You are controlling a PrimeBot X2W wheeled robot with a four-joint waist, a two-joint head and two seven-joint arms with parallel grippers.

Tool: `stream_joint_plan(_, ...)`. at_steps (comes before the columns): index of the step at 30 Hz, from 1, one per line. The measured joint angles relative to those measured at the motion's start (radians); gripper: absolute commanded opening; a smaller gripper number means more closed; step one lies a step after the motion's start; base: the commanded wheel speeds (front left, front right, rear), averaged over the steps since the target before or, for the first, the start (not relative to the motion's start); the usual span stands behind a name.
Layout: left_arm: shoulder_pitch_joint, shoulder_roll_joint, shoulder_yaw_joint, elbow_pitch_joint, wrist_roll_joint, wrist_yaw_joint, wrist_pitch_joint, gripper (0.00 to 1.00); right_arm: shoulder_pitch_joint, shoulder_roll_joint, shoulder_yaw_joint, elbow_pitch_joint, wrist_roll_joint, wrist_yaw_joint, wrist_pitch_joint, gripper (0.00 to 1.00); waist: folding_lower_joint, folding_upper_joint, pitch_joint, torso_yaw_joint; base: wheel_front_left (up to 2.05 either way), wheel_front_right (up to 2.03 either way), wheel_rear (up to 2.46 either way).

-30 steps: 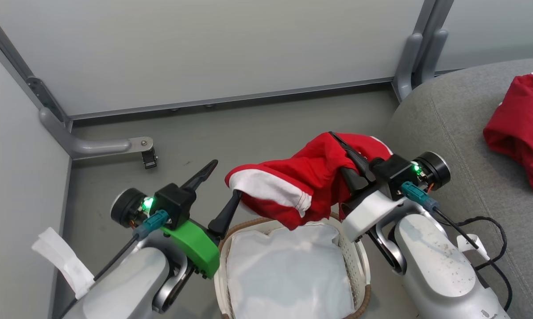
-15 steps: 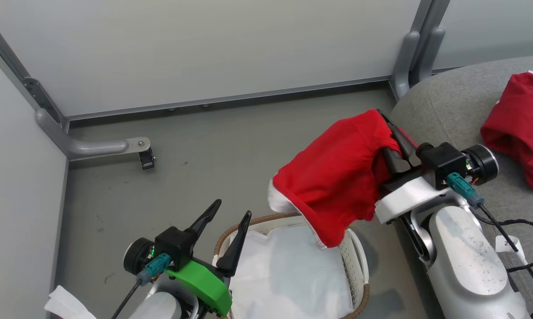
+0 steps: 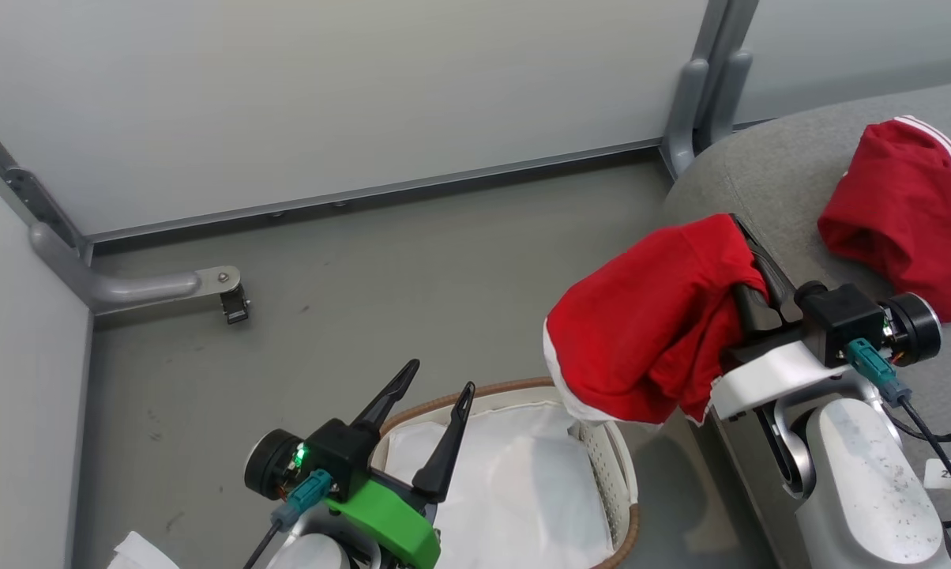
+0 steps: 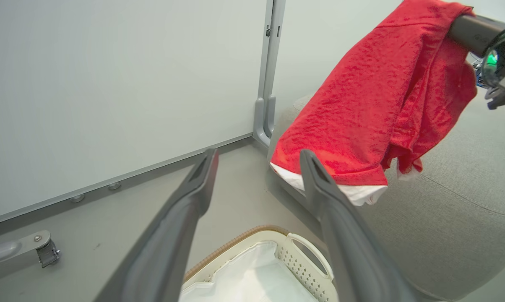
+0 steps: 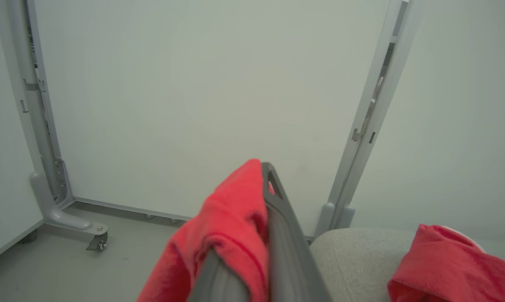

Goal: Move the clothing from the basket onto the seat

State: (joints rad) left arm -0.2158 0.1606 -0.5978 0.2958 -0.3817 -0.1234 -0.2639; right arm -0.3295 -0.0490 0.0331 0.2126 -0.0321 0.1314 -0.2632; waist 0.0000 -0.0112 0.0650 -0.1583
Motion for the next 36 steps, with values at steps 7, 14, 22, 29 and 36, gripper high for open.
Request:
stream_joint_plan(7,0.007,-0.004,0.021,-0.008,0.025,-0.003,0.000,1.00,0.030,0.000,-0.017,-0.021,0.019,0.000,0.000,0.00,0.0000,0.0000,0.014,-0.084,0.00,0.00,0.00)
stream_joint_plan(14,0.004,0.005,0.021,-0.010,0.041,-0.004,0.000,1.00,0.052,-0.001,-0.026,-0.024,0.055,0.000,0.000,0.00,0.0000,0.0000,0.041,-0.199,0.00,0.00,0.00)
stream_joint_plan(22,-0.024,0.026,-0.011,-0.004,0.042,-0.005,0.000,1.00,0.055,-0.001,-0.046,-0.018,0.086,0.000,0.000,0.00,0.0000,0.0000,0.083,-0.323,0.00,0.00,0.00)
stream_joint_plan(29,-0.047,0.039,-0.029,-0.003,0.040,-0.005,0.000,1.00,0.054,0.000,-0.075,-0.011,0.095,0.000,0.000,0.00,0.0000,0.0000,0.133,-0.363,0.00,0.00,0.00)
stream_joint_plan(36,-0.066,0.049,-0.038,-0.001,0.040,-0.006,0.000,1.00,-0.056,0.001,-0.100,0.011,0.070,0.000,0.000,0.00,0.0000,0.0000,0.164,-0.335,0.00,0.00,0.00)
